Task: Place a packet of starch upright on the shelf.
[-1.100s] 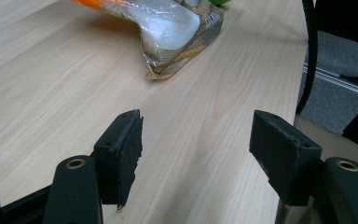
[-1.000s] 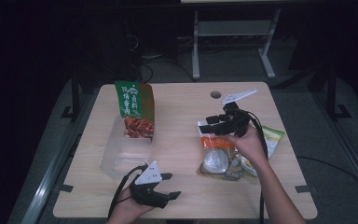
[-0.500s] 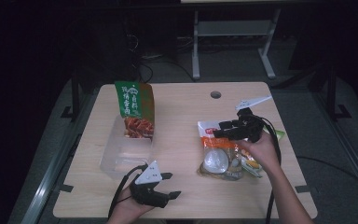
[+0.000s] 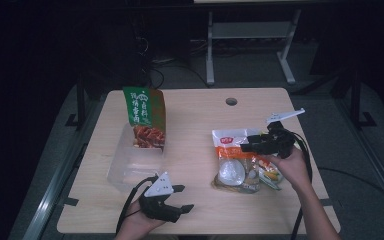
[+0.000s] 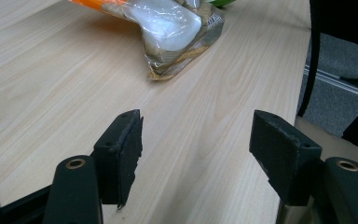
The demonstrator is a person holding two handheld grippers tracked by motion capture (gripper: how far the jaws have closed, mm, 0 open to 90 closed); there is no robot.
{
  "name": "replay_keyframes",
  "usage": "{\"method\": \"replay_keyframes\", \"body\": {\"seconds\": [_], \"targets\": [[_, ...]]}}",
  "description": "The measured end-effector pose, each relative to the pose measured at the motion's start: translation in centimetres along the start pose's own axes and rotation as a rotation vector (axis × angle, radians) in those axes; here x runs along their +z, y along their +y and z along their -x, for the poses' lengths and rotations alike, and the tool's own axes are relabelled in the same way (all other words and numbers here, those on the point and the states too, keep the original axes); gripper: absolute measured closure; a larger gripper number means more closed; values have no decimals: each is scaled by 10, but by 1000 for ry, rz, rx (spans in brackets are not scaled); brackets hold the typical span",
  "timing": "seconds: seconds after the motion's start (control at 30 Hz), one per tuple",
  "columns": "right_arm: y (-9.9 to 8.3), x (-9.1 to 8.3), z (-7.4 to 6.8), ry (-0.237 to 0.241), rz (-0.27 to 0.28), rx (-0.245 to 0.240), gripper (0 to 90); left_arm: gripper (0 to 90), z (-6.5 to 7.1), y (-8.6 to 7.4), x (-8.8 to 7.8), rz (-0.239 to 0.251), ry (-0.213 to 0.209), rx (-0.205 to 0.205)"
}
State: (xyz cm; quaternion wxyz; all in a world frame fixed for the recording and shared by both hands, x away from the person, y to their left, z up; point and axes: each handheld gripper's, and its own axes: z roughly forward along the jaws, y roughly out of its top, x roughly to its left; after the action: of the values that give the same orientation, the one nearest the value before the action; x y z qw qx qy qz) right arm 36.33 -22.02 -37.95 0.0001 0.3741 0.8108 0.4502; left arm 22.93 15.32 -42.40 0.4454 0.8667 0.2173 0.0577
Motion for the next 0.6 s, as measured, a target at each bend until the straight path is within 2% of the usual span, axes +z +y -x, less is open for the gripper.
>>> {"method": "replay_keyframes", "body": {"seconds": [0.37, 0.47, 0.6], "targets": [[-22, -14, 15, -57, -21, 45, 417, 339, 1, 0, 1, -1, 2, 5], [-28, -15, 20, -81, -25, 64, 410, 339, 1, 0, 1, -2, 2, 6], [-35, -11, 27, -88, -39, 87, 410, 339, 3, 1, 2, 2, -5, 4]]}}
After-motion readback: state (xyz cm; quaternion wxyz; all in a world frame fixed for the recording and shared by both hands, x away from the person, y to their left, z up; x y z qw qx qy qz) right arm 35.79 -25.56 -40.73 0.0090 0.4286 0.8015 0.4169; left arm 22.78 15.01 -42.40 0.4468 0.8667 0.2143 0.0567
